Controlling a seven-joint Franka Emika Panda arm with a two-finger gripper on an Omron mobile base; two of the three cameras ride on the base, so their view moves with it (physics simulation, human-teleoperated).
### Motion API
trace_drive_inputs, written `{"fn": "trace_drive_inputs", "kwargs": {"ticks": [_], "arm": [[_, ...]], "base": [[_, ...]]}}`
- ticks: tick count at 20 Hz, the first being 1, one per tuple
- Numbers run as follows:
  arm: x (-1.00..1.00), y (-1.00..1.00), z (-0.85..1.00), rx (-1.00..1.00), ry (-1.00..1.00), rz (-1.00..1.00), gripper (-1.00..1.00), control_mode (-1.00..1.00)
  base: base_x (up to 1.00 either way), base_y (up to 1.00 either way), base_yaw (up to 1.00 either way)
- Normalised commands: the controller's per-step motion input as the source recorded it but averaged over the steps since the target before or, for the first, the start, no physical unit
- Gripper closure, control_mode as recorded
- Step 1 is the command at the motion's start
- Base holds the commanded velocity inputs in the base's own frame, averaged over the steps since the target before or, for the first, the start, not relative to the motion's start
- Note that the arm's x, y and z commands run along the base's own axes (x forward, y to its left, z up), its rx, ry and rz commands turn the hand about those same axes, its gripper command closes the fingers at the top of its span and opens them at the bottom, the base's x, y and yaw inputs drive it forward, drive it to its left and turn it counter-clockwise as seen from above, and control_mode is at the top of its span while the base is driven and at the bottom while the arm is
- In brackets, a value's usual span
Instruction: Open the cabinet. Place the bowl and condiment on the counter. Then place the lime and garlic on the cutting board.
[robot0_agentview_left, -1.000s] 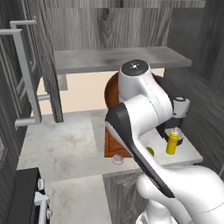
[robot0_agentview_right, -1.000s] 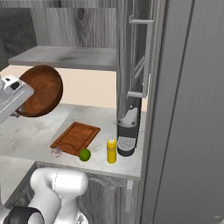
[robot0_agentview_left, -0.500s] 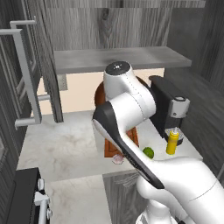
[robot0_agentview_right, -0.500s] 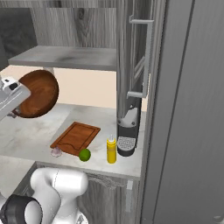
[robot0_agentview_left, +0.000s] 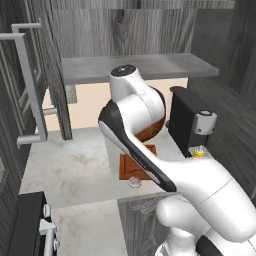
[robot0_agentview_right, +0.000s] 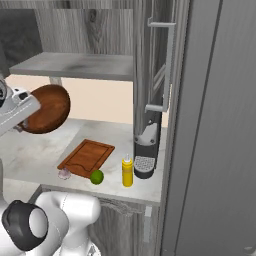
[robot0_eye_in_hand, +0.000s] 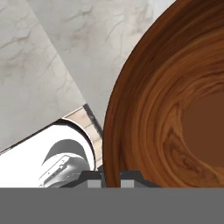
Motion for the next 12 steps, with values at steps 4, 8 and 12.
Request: {"fn": "trace_drive_inputs", "kwargs": {"ticks": [4,8,12], "arm": [[0.19,0.00,-0.28,0.00,0.07,0.00,1.00,-1.00],[0.12,0.00,-0.38,0.00,0.04,0.00,1.00,-1.00],[0.17,-0.03,-0.24,0.00,0.00,0.00,1.00,-1.00]], "base": [[0.00,0.00,0.00],[0.00,0.00,0.00],[0.00,0.00,0.00]]}}
